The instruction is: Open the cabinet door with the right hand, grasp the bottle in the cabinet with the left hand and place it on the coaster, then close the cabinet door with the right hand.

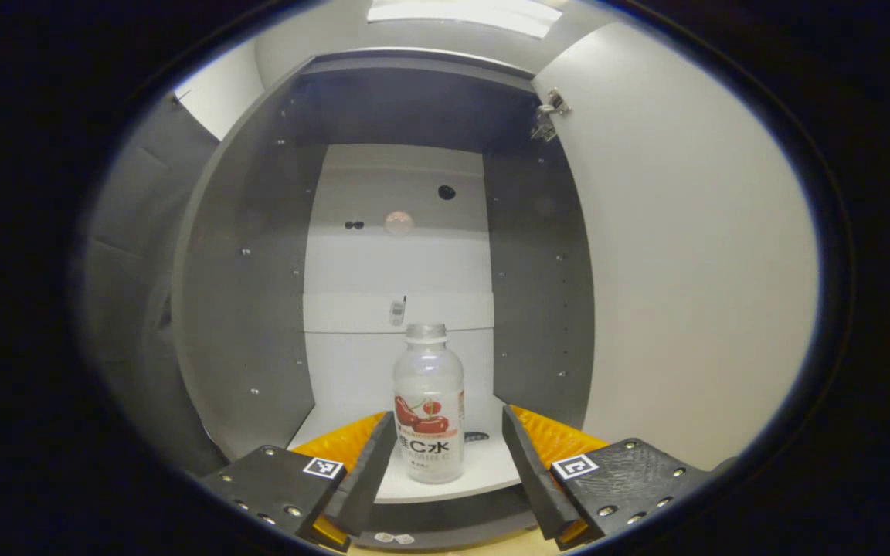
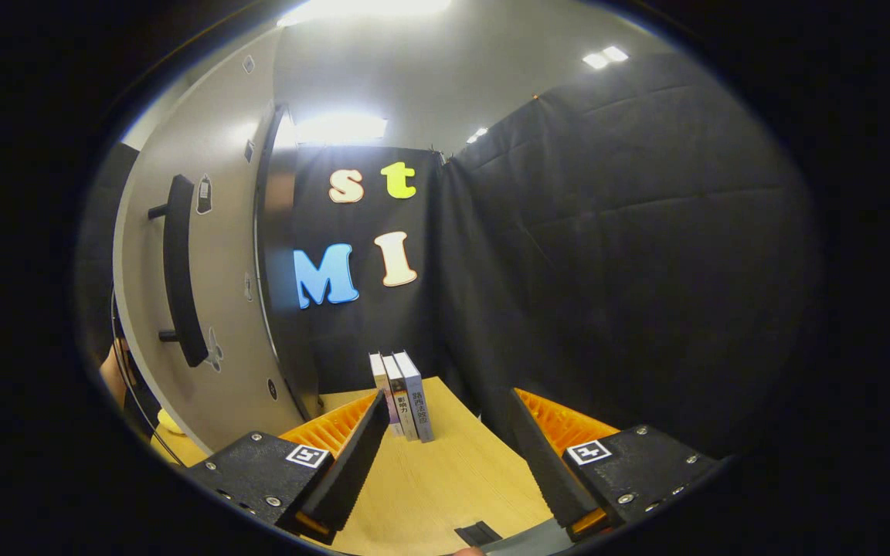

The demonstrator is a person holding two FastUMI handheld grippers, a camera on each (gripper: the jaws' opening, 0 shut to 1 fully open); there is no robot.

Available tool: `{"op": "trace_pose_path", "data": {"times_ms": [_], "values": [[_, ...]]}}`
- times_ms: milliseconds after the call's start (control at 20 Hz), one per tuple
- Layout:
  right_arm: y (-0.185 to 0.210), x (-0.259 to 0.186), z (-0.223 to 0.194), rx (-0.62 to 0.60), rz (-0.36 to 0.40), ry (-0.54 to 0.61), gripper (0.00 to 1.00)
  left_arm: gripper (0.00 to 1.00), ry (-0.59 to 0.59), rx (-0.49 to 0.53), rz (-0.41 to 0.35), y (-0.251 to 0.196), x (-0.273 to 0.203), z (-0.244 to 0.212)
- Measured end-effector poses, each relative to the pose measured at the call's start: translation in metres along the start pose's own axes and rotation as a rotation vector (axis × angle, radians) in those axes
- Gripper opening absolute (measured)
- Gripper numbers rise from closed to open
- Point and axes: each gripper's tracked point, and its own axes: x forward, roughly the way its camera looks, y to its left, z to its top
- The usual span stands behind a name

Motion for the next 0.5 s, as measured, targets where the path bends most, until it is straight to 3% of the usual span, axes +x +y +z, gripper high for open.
{"op": "trace_pose_path", "data": {"times_ms": [450,500], "values": [[0.007,0.008,-0.020,-0.018,-0.049,0.048,0.96,0.85,0.013,0.009,-0.001,0.007,0.045,-0.016],[0.007,0.008,-0.020,-0.021,-0.051,0.048,0.96,0.79,0.019,0.017,-0.003,0.007,0.048,-0.019]]}}
